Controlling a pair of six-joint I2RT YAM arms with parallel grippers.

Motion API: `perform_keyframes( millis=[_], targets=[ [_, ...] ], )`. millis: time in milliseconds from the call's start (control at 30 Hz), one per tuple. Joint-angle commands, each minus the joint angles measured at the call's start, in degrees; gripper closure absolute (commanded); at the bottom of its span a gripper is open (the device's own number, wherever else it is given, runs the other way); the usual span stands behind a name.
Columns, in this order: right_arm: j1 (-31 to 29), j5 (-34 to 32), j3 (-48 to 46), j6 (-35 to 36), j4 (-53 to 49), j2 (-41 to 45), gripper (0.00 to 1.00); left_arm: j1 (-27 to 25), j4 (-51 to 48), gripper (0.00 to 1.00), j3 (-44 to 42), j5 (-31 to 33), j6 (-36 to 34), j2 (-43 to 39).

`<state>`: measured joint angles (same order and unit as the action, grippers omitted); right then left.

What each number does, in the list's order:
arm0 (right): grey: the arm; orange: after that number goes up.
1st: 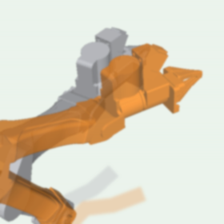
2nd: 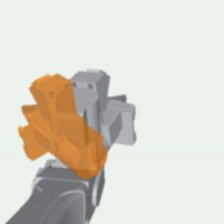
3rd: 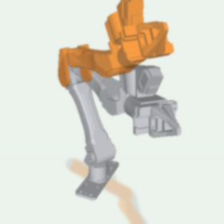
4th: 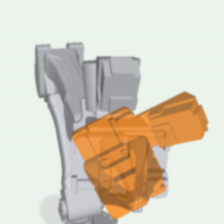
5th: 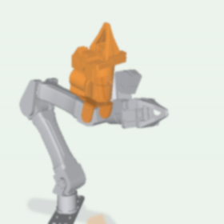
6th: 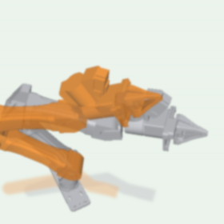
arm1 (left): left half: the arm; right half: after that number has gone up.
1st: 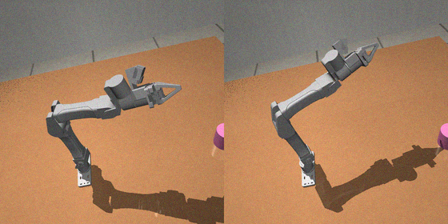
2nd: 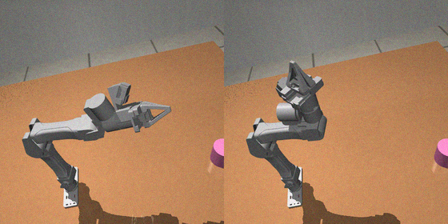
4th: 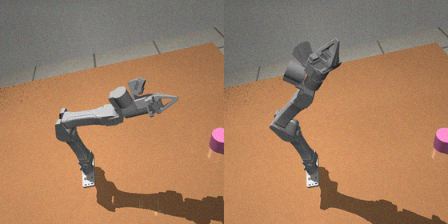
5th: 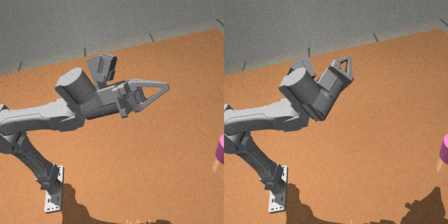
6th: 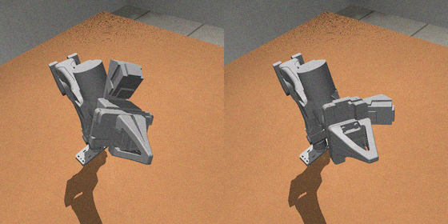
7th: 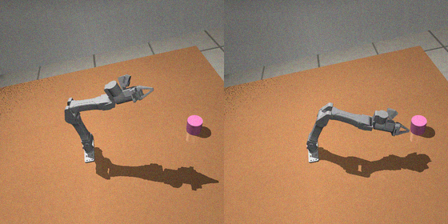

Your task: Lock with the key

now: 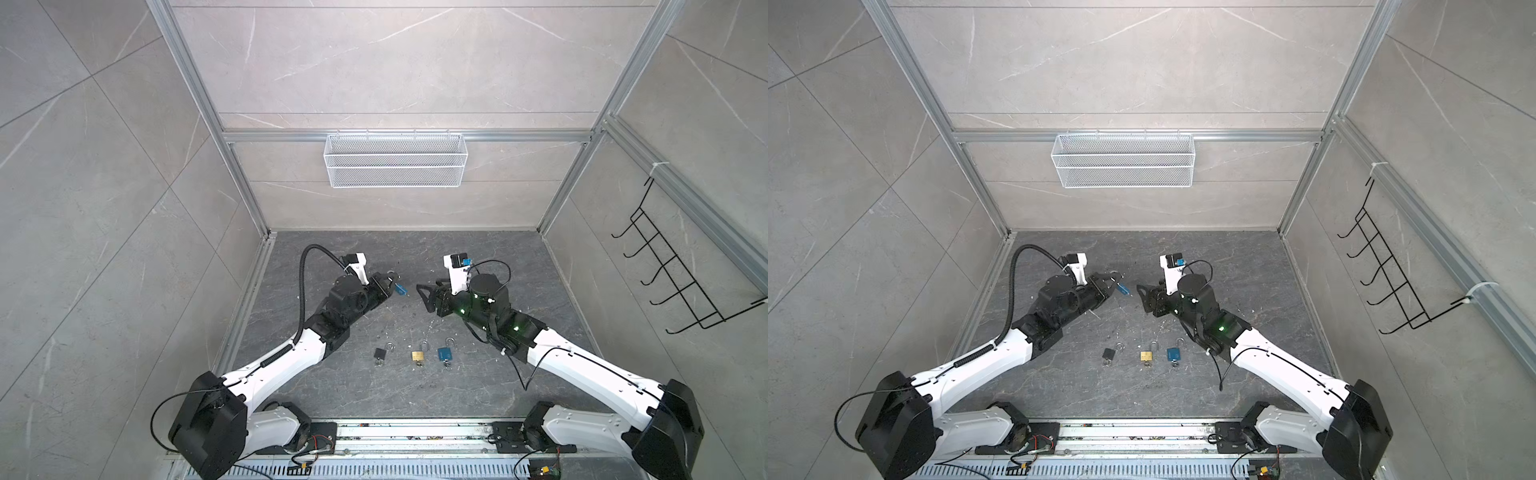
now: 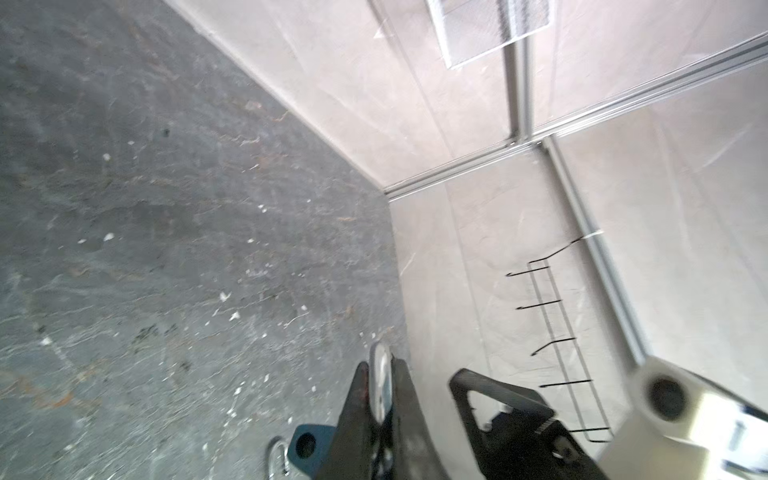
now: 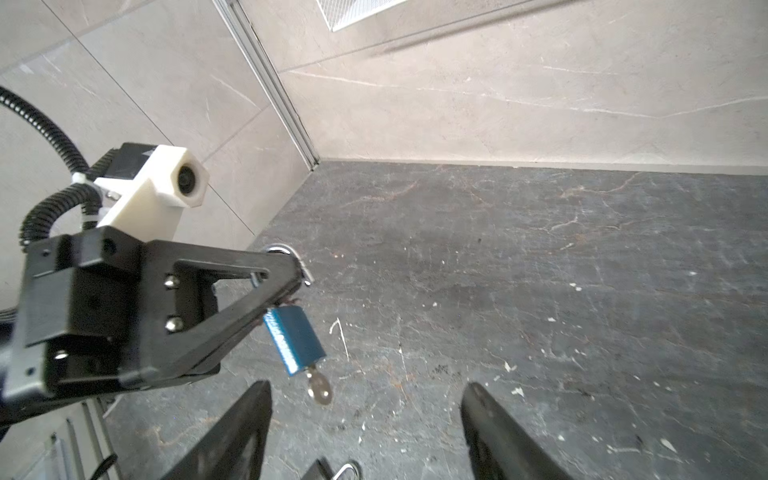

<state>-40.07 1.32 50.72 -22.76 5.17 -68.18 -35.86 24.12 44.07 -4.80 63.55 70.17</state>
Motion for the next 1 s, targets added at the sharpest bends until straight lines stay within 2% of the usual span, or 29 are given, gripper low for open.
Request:
perform_keyframes(
  millis=[0, 67, 133, 200, 267, 400, 500, 800, 967],
  targets=[
    [3.08, 9.87, -1.24, -5.67, 9.17, -0.64, 0.33, 1.48, 11.48, 1.00, 0.83, -2.52, 3.70, -0.61],
    [5.55, 14.11, -0.79, -11.42, 10.71, -2.30, 0.35, 1.49, 13.93, 1.00, 0.62, -3.25, 4.15, -0.11],
    [6.93, 20.30, 0.58, -13.19, 11.73, -4.24, 0.40, 1.49, 11.51, 1.00, 2.31, -4.40, 4.36, 0.83],
    [6.51, 23.98, 0.23, -9.00, 12.94, -4.03, 0.43, 1.49, 10.46, 1.00, 3.37, -5.49, 5.52, 2.33],
    [6.09, 24.35, -1.03, -5.35, 13.70, -3.23, 0.44, 1.74, 11.02, 1.00, 3.49, -6.46, 8.06, 3.79],
    [4.27, 20.87, 0.05, 3.34, 7.84, -3.26, 0.50, 2.25, 15.01, 1.00, 3.39, -8.88, 14.67, 6.74],
    [2.12, 16.78, 0.39, 7.12, 7.20, -3.94, 0.52, 2.21, 15.89, 1.00, 3.12, -9.17, 17.84, 7.91],
    [-0.21, 5.10, 1.42, 11.60, 7.56, -6.60, 0.55, 2.22, 19.46, 1.00, 2.50, -10.59, 20.31, 9.63],
    [-0.29, 4.27, 1.62, 12.30, 8.36, -6.70, 0.55, 2.20, 19.59, 1.00, 2.48, -11.78, 20.17, 9.29]
  ],
)
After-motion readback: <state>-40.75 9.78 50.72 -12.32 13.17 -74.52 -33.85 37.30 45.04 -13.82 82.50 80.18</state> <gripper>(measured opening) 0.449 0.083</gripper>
